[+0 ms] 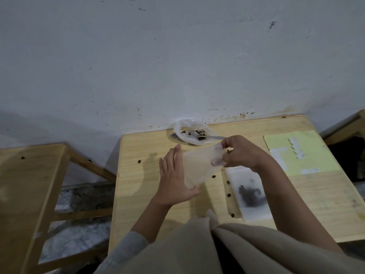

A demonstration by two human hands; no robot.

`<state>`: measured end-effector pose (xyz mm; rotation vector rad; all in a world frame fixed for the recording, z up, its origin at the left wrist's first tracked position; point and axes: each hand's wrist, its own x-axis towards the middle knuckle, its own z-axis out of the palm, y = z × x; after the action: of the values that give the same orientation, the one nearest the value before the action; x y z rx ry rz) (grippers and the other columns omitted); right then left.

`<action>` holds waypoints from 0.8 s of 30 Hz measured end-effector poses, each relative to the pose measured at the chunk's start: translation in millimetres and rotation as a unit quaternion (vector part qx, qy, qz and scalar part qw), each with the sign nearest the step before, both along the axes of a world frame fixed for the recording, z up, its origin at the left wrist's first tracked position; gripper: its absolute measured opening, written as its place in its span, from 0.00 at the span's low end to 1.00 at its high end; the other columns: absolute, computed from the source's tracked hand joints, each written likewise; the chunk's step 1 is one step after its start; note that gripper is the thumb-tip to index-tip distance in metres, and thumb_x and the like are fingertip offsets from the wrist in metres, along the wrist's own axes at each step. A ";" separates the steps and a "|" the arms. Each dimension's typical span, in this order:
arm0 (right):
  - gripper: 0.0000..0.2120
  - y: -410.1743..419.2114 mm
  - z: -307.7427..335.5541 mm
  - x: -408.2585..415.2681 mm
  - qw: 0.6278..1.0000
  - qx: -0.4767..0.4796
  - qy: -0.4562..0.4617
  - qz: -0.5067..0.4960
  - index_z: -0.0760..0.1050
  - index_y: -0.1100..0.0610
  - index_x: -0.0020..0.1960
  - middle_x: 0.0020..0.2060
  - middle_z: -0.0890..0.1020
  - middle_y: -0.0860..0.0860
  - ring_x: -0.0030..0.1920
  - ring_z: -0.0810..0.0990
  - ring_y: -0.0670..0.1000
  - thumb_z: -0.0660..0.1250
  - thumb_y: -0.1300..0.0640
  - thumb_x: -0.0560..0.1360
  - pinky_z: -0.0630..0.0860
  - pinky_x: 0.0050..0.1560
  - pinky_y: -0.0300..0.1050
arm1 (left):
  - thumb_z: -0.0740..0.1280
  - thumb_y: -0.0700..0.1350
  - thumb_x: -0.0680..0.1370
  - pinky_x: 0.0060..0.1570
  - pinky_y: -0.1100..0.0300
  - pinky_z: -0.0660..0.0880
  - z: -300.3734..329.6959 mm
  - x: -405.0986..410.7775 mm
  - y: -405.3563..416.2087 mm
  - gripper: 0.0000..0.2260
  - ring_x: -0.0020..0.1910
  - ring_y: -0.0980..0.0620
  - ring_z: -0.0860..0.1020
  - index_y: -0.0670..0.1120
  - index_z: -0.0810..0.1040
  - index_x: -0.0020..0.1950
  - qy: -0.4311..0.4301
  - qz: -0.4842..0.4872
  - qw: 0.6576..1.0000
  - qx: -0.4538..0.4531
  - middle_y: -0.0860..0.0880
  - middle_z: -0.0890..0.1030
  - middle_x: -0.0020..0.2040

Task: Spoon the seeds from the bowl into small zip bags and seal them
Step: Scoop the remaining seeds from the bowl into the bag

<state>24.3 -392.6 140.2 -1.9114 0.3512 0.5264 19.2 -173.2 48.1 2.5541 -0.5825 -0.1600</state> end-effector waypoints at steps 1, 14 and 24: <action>0.18 -1.6 1.1 -0.4 1.000 0.001 -0.001 -0.004 0.78 0.64 0.50 0.51 0.81 0.61 0.48 0.83 0.60 0.79 0.62 0.63 0.82 0.50 0.54 | 0.69 0.62 0.62 0.73 0.40 0.44 -0.7 -0.3 0.1 0.56 0.75 0.46 0.46 0.52 0.32 0.75 0.004 0.002 1.000 -0.002 0.46 0.48 0.74; 0.21 -8.5 -8.0 -3.7 0.997 0.004 -0.001 -0.080 0.77 0.64 0.54 0.53 0.79 0.61 0.45 0.81 0.54 0.78 0.57 0.65 0.81 0.41 0.42 | 0.75 0.37 0.70 0.50 0.61 0.76 -9.1 6.1 -1.7 0.27 0.51 0.54 0.78 0.43 0.71 0.66 0.270 0.248 0.855 -0.367 0.48 0.79 0.55; 0.22 -5.4 -14.6 -2.0 0.997 -0.011 -0.026 -0.071 0.78 0.64 0.52 0.52 0.79 0.60 0.41 0.80 0.52 0.80 0.57 0.62 0.79 0.35 0.38 | 0.75 0.34 0.69 0.39 0.61 0.75 -10.9 10.9 1.4 0.15 0.37 0.52 0.78 0.47 0.75 0.47 0.241 0.334 0.818 -0.401 0.46 0.78 0.37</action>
<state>22.2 -398.0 125.6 -1.9013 0.4568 0.3782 30.2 -171.8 37.1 1.6416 0.4003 -0.2349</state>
